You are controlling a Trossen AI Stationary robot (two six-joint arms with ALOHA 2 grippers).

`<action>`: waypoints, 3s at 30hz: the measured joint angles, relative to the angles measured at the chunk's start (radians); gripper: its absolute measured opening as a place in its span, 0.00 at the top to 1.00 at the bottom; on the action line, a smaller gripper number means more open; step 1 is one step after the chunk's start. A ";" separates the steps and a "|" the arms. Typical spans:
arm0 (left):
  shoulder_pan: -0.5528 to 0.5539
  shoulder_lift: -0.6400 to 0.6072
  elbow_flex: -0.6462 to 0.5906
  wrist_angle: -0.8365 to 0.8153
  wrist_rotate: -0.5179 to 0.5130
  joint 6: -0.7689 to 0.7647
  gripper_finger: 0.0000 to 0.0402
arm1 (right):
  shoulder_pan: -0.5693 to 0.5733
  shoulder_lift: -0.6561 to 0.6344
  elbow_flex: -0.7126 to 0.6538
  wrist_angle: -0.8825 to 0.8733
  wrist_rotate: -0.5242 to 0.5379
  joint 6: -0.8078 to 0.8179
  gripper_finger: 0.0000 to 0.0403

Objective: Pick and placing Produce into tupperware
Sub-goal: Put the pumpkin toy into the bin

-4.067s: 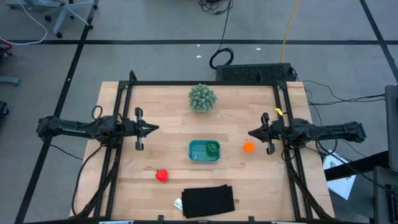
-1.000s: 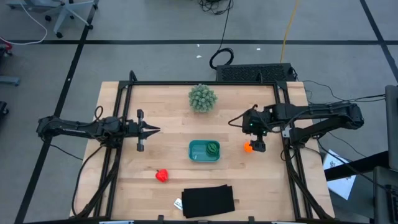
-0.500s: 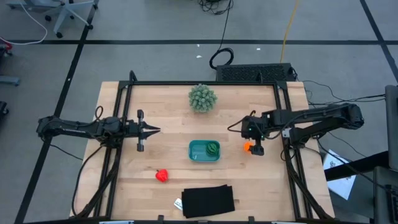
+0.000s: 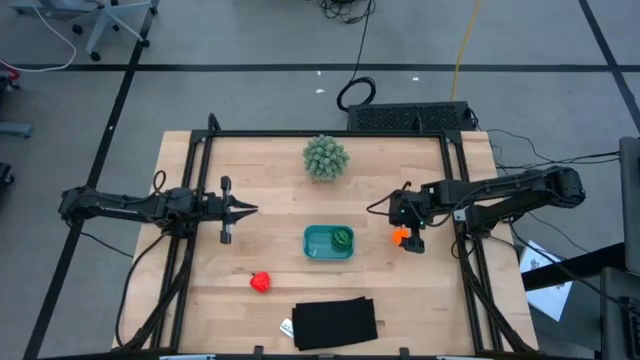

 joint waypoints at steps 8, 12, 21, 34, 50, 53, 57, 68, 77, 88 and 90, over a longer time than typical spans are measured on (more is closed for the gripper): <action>0.000 0.000 0.000 0.000 0.000 -0.002 0.91 | 0.000 0.000 -0.038 0.032 0.002 0.042 0.07; 0.000 0.000 0.000 0.000 0.000 -0.003 0.91 | 0.000 0.000 -0.078 0.094 0.004 0.050 0.07; 0.000 0.000 0.000 0.000 0.001 -0.003 0.91 | 0.000 0.000 -0.159 0.191 0.004 0.050 0.07; 0.000 0.000 0.000 0.000 0.003 -0.003 0.91 | 0.000 -0.001 -0.191 0.241 0.006 -0.009 0.07; 0.000 0.000 0.000 -0.019 0.002 -0.003 0.91 | 0.033 0.000 -0.191 0.253 0.057 -0.028 0.25; 0.000 0.000 0.000 -0.019 0.002 -0.003 0.91 | 0.042 0.000 -0.191 0.253 0.057 -0.028 0.30; 0.000 0.000 0.000 -0.018 0.002 -0.003 0.91 | 0.046 0.000 -0.191 0.253 0.056 -0.028 0.36; 0.000 0.000 0.000 -0.017 0.001 -0.003 0.91 | 0.046 0.000 -0.191 0.257 0.056 -0.031 0.39; 0.000 0.000 0.000 -0.017 0.000 -0.003 0.91 | 0.045 0.000 -0.188 0.274 0.056 -0.053 0.42; 0.000 0.000 0.000 -0.017 0.000 -0.003 0.91 | 0.045 0.000 -0.048 0.189 0.056 -0.028 0.41; 0.000 0.000 0.000 -0.017 0.000 -0.003 0.91 | 0.045 0.000 -0.015 0.162 0.056 -0.029 0.41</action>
